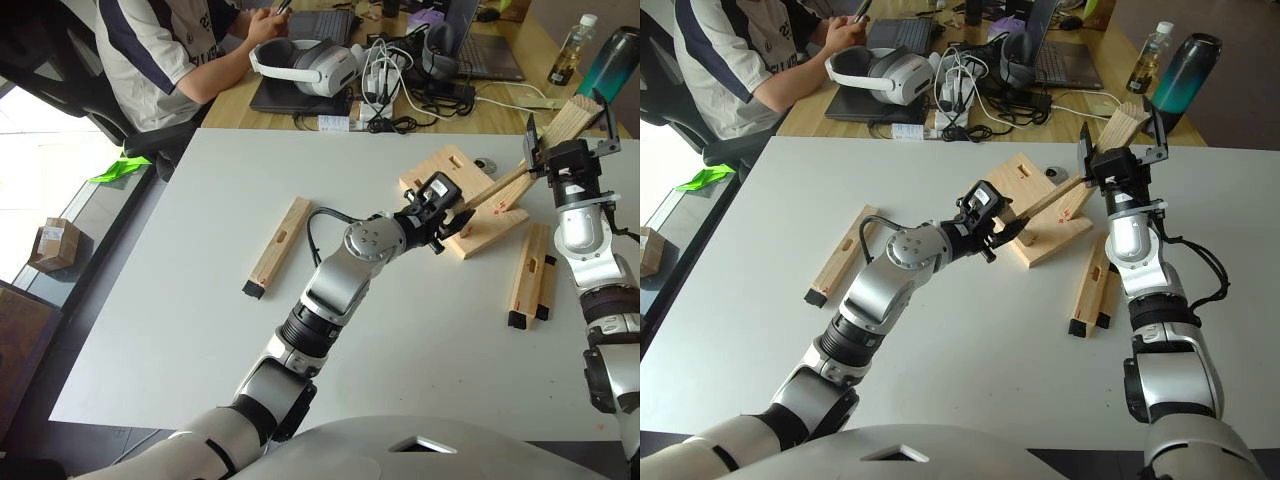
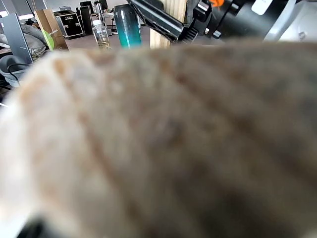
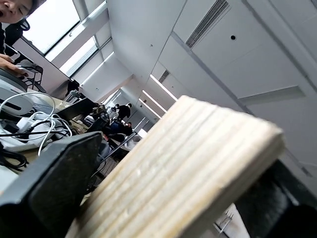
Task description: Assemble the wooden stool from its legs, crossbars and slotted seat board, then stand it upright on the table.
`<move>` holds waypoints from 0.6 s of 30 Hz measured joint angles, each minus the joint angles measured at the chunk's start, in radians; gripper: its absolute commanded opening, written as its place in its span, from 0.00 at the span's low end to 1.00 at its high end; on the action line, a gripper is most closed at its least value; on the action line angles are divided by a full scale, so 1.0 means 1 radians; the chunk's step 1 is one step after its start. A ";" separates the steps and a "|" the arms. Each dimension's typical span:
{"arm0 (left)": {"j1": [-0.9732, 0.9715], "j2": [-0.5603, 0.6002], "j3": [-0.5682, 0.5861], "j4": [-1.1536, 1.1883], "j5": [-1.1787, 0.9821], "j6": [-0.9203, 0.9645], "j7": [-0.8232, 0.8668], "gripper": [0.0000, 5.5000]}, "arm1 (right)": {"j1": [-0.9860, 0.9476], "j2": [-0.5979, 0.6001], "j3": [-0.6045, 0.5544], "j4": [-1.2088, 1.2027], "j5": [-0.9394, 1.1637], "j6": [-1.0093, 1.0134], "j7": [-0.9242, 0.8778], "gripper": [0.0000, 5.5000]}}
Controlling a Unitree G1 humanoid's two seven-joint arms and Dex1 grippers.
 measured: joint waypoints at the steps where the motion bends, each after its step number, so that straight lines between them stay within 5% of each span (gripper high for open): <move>1: -0.009 -0.003 0.000 0.000 0.001 -0.001 0.006 0.37 | -0.006 0.011 -0.017 0.012 0.049 0.024 0.063 0.75; 5: -0.029 -0.009 -0.002 -0.008 0.014 -0.011 0.010 0.37 | -0.022 0.055 -0.089 0.035 0.240 0.181 0.322 0.75; 11: -0.022 -0.007 -0.003 -0.015 0.016 -0.011 0.006 0.37 | -0.071 0.051 -0.191 0.037 0.481 0.477 0.619 0.94; 18: 0.013 0.012 -0.001 -0.038 -0.001 0.005 -0.032 0.37 | 0.056 0.155 -0.319 -0.139 0.715 0.704 0.765 0.98</move>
